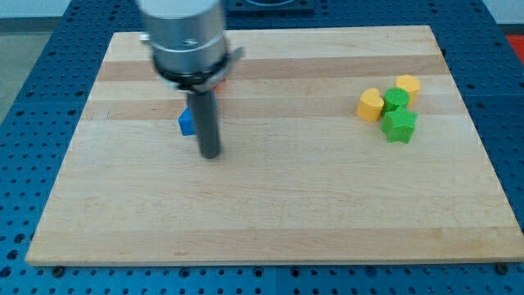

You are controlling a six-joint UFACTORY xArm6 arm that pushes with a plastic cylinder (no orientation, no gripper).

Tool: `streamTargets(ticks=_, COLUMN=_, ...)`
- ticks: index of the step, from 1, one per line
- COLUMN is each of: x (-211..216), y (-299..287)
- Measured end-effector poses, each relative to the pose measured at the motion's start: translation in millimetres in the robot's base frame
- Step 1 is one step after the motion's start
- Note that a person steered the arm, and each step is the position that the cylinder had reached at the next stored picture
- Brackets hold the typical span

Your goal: Push the blue triangle into the green blocks

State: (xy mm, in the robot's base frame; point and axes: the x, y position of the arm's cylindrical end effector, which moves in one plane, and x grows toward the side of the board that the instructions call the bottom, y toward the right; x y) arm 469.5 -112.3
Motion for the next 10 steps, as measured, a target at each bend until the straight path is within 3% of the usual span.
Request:
streamTargets(ticks=2, x=-44, y=-88)
streamTargets(ticks=3, x=-56, y=-79)
streamTargets(ticks=8, x=-48, y=95)
streamTargets(ticks=10, x=2, y=114)
